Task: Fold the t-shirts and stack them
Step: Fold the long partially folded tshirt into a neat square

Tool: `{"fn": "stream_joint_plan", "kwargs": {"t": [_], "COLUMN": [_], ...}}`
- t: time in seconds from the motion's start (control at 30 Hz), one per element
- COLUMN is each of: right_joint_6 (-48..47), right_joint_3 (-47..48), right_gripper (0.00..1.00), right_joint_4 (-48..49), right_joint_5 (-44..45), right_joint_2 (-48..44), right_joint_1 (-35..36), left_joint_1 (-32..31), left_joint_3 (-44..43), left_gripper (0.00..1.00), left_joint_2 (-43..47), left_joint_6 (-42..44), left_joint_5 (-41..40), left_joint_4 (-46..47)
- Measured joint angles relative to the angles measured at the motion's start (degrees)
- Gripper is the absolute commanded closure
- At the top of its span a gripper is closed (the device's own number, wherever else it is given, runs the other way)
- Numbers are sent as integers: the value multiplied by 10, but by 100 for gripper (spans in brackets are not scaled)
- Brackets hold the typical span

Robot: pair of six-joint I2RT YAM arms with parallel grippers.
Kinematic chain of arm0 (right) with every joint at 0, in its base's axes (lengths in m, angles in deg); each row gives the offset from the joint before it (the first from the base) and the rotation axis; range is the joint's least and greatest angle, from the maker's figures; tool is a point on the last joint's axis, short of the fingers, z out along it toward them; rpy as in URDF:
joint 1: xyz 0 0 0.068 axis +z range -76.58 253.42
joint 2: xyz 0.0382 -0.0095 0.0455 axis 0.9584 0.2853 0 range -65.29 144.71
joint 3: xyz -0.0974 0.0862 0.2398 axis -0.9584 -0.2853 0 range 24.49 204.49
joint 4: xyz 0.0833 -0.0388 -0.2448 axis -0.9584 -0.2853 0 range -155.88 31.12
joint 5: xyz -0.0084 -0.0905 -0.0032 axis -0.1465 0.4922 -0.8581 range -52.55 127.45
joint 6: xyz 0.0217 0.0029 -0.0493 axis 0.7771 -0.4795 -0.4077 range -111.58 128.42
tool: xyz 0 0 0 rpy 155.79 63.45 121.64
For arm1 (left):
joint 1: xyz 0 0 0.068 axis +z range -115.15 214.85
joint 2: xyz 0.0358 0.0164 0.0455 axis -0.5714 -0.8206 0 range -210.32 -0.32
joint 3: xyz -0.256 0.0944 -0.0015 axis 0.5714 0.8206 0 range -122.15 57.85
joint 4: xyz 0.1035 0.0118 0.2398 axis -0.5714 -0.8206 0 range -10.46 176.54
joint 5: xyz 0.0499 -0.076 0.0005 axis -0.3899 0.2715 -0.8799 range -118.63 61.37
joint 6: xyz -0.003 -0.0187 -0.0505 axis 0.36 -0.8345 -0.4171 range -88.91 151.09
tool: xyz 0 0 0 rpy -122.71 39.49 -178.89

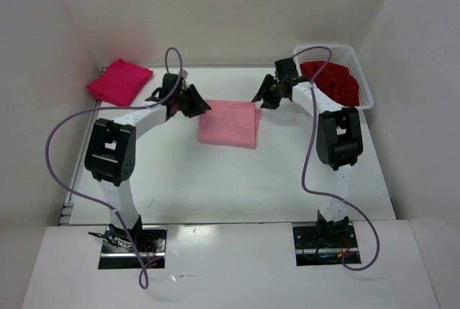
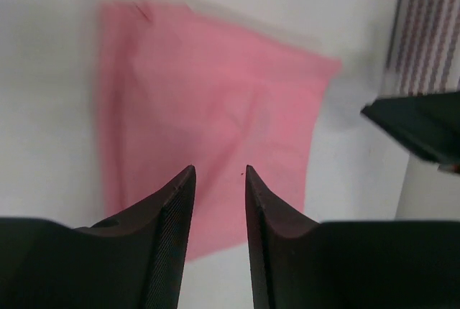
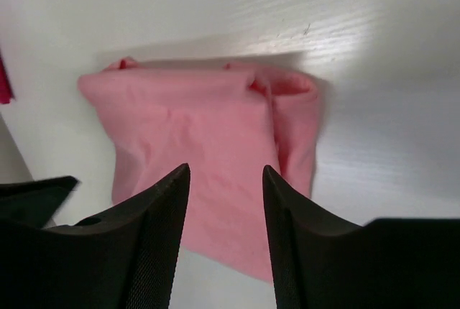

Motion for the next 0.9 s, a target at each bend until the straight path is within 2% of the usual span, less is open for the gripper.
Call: {"fn": "stream_joint_plan", "kwargs": {"t": [0.03,0.07,0.13,0.17,0.23,0.43,0.53,0.6,0.63,0.73,0.8,0.87,0.9], "right_joint_6": [1,2,5,6,7,7,7,10,14,15,15,14,13], "right_joint_3": [-16,-32,-52,-58,-70,-163,-219,-245,-254,-265,-270,-275,-278], "right_gripper": [51,63,77,87,92,95,95,96,96,96,94,90,78], "right_joint_4": [5,8,11,16,27,54,59,63,72,90,96,97,97], "right_joint_5": [-2,-5,-8,-8,-9,-17,-18,-16,-21,-25,-24,-19,-16], "right_joint_2": [-19,-39,-69,-79,-87,-87,-87,-85,-85,-90,-94,-100,-105], "right_joint_1": [0,3,7,14,31,106,116,114,113,110,110,110,110], "left_joint_1": [-14,-32,-61,-74,-83,-69,-74,-87,-96,-118,-127,-124,-118], "left_joint_3": [20,37,52,56,68,162,200,231,248,293,311,317,318], "left_gripper": [59,60,60,60,60,60,60,57,52,46,34,17,1], "left_joint_2": [13,23,27,24,21,17,31,49,61,108,144,182,202], "left_joint_6": [-1,-2,-3,-2,1,-1,-17,-31,-37,-56,-57,-56,-55], "left_joint_5": [6,13,26,28,27,19,24,24,24,24,18,6,-1], "left_joint_4": [10,18,26,30,34,66,107,123,130,127,101,74,65]}}
